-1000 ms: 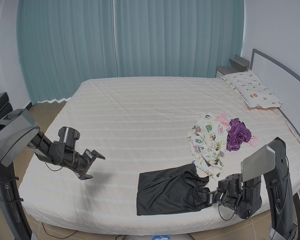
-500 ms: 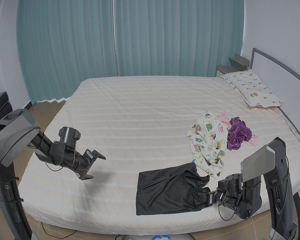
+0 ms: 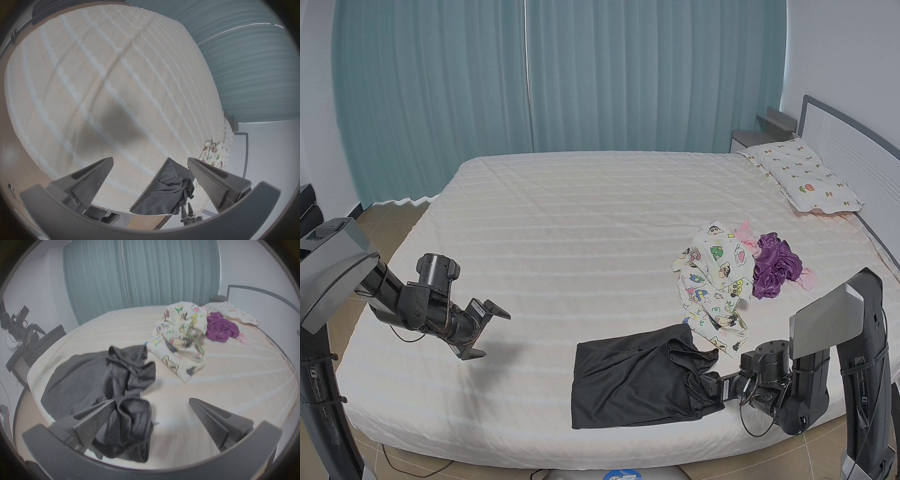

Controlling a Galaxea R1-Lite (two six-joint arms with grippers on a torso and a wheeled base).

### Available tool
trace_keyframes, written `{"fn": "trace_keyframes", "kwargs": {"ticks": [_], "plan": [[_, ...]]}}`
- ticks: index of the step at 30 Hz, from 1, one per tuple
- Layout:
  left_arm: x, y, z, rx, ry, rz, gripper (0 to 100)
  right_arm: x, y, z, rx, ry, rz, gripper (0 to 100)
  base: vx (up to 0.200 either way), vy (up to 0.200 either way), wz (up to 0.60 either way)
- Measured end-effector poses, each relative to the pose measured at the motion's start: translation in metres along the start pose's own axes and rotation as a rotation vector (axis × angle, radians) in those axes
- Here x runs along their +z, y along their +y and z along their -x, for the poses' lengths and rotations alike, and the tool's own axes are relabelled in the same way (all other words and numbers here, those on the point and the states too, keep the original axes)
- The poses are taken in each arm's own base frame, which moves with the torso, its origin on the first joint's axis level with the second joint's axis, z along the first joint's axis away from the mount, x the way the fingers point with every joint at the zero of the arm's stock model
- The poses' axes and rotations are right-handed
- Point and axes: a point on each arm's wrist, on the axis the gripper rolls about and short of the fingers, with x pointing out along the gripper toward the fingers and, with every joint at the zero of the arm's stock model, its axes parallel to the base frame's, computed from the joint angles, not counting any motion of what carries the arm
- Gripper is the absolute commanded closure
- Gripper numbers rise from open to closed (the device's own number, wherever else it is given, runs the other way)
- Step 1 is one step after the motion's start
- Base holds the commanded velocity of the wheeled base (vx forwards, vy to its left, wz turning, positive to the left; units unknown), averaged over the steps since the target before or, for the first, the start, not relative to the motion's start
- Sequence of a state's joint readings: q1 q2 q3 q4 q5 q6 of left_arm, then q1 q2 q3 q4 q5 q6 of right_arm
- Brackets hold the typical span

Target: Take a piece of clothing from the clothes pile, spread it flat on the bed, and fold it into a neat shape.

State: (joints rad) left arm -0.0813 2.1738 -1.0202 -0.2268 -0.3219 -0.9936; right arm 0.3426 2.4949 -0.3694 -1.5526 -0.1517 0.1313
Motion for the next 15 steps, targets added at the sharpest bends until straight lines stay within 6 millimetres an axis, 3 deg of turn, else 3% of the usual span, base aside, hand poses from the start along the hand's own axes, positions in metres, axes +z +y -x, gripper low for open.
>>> {"fn": "trace_keyframes", "kwargs": {"ticks": [8,15], "plan": [[0.0,-0.001,0.0,-0.002,0.0,-0.001,0,0.034,0.029,-0.024,-0.008,-0.198,-0.115,0,0.0,0.0,0.0],[0.0,-0.001,0.0,-0.002,0.0,-0.001,0,0.036,0.043,-0.037,0.065,-0.104,-0.085,0,0.0,0.0,0.0]]}}
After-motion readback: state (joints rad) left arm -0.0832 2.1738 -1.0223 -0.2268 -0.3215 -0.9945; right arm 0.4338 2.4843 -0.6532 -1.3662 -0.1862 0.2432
